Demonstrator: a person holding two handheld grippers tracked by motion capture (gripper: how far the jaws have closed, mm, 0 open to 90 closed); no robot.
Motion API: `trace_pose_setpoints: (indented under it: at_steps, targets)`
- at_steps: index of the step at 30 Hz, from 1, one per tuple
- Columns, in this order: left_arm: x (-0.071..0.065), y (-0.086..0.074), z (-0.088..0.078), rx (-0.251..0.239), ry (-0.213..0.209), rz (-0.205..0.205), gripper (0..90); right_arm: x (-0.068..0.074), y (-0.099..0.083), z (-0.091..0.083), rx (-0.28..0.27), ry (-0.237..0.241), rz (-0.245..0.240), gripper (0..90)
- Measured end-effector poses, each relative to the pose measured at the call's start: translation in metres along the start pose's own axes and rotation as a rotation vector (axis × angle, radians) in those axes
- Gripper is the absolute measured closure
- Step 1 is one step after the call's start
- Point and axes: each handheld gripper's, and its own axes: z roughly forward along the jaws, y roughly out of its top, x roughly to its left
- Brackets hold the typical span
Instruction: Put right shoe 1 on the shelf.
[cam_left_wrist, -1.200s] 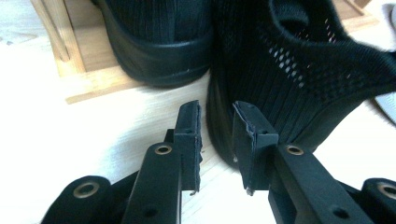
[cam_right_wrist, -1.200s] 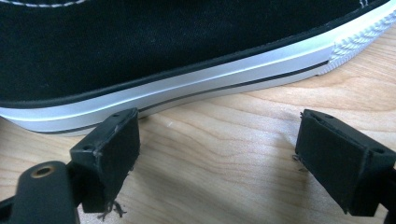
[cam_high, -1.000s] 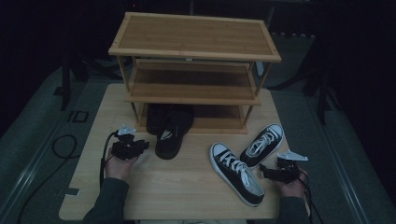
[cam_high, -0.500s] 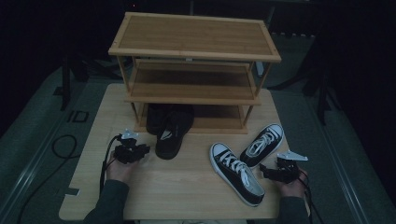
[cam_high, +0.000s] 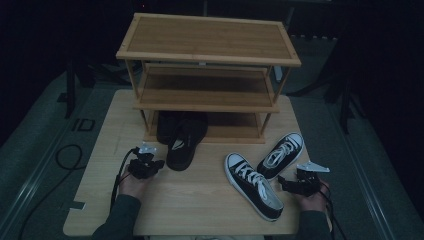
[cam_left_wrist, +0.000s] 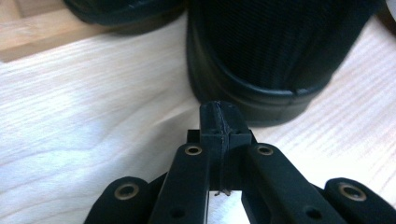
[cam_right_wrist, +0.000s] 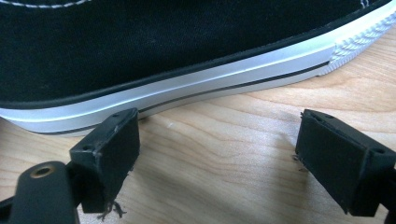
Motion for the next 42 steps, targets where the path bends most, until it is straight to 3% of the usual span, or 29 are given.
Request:
trace_pose_setpoints:
  at_steps: [8, 17, 31, 35, 38, 42]
  targets:
    - [-0.013, -0.001, 0.005, 0.024, -0.01, 0.046, 89.8, 0.0, 0.0, 0.0, 0.0, 0.0, 0.0, 13.8]
    - [-0.02, 0.0, 0.006, 0.02, -0.012, 0.044, 89.7, 0.0, 0.0, 0.0, -0.001, 0.0, 0.001, 13.8]
    - [-0.044, 0.013, 0.02, 0.009, -0.027, 0.063, 87.8, 0.0, 0.0, 0.0, 0.0, 0.0, 0.0, 13.8]
    - [-0.052, 0.014, 0.023, 0.017, -0.037, 0.084, 87.6, 0.0, 0.0, 0.0, 0.0, 0.0, 0.0, 13.8]
    - [-0.063, 0.011, 0.028, 0.046, -0.044, 0.123, 87.6, 0.0, 0.0, 0.0, 0.0, 0.0, 0.0, 13.8]
    - [-0.067, 0.011, 0.035, 0.052, -0.043, 0.133, 87.7, 0.0, 0.0, 0.0, 0.0, 0.0, 0.0, 13.8]
